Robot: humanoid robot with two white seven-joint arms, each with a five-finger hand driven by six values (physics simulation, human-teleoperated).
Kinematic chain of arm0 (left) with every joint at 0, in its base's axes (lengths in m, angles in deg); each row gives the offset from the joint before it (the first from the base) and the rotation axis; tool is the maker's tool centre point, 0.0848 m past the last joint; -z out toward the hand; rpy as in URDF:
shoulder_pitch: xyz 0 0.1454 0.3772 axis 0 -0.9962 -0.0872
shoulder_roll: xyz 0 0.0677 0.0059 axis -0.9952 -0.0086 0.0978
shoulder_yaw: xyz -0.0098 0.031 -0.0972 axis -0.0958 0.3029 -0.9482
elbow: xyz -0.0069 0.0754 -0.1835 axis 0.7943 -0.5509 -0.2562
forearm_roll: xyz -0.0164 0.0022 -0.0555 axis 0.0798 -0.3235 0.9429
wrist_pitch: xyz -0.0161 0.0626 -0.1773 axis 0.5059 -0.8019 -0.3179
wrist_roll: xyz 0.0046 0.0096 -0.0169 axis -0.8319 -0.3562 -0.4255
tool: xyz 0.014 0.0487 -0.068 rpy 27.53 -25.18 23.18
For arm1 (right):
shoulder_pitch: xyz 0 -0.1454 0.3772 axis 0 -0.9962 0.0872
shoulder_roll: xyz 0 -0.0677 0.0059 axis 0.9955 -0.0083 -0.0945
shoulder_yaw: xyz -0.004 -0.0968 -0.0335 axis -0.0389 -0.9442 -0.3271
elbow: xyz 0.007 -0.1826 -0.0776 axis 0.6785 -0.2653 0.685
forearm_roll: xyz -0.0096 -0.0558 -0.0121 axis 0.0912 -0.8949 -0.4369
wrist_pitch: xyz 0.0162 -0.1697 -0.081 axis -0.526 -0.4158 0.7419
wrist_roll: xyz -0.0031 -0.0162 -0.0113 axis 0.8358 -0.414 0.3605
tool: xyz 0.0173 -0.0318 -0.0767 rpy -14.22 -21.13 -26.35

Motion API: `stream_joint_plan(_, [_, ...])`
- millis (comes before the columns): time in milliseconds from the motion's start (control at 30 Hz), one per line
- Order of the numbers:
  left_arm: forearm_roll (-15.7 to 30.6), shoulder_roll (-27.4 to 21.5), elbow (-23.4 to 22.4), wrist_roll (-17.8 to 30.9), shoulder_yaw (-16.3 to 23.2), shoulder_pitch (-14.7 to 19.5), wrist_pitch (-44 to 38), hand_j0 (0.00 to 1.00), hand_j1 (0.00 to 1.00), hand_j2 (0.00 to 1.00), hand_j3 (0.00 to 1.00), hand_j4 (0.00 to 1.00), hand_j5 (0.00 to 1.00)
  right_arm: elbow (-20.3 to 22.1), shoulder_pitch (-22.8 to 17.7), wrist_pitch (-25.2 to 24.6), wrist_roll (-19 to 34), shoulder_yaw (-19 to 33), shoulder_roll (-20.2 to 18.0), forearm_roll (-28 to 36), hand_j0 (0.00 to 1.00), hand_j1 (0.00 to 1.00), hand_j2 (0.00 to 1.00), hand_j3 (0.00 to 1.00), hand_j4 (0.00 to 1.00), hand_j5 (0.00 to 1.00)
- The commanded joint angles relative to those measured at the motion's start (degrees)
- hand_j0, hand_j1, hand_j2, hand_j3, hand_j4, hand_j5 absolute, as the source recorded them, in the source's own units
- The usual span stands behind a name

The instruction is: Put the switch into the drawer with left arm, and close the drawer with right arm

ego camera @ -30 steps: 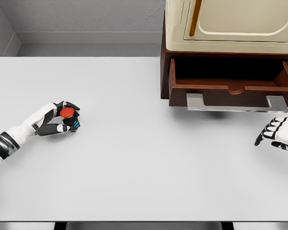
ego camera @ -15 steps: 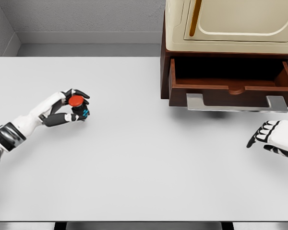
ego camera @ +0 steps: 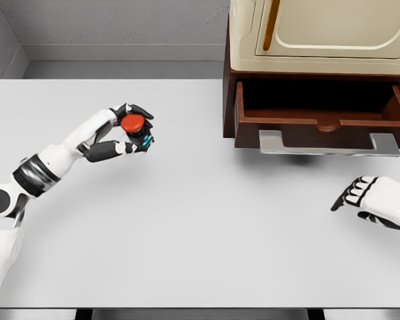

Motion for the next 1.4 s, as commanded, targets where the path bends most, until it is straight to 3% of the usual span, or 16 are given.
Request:
stream_joint_plan(0, [-1.6, 1.7, 1.2, -0.2, 0.0, 0.1, -2.3, 0.4, 0.4, 0.4, 0.4, 0.4, 0.4, 0.0, 0.0, 0.0, 0.4, 0.0, 1.1, 0.3, 0.66, 0.66, 0.66, 0.66, 0.66, 0.66])
stream_joint_plan(167, [-6.4, 5.9, 1.8, -0.2, 0.8, 2.8, -3.8, 0.4, 0.4, 0.4, 0.4, 0.4, 0.4, 0.0, 0.3, 0.0, 0.1, 0.4, 1.7, 0.6, 0.66, 0.66, 0.66, 0.66, 0.66, 0.66])
stream_joint_plan(500, [-7.3, 9.8, 1.6, -0.2, 4.6, 9.0, -6.7, 0.39, 0.39, 0.39, 0.39, 0.39, 0.39, -0.1, 1.5, 0.0, 0.3, 0.5, 3.4, -2.5, 0.69, 0.69, 0.69, 0.69, 0.69, 0.69])
stream_joint_plan(667, [-12.2, 13.0, 1.8, -0.2, 4.7, 11.3, -8.8, 0.39, 0.39, 0.39, 0.39, 0.39, 0.39, 0.0, 1.5, 0.0, 0.6, 0.5, 5.8, -3.2, 0.7, 0.7, 0.7, 0.7, 0.7, 0.7])
stream_joint_plan(967, [-29.6, 17.7, 4.3, -0.2, 5.0, 14.2, -8.4, 0.38, 0.38, 0.38, 0.38, 0.38, 0.38, 0.0, 2.6, 0.0, 3.2, 0.1, 9.7, -2.8, 0.7, 0.7, 0.7, 0.7, 0.7, 0.7])
stream_joint_plan(1367, [-40.2, 20.4, 6.5, -0.2, 9.7, 17.2, -7.5, 0.37, 0.37, 0.37, 0.37, 0.37, 0.37, 0.1, 4.6, 0.0, 4.8, -0.1, 10.0, -2.5, 0.71, 0.71, 0.71, 0.71, 0.71, 0.71])
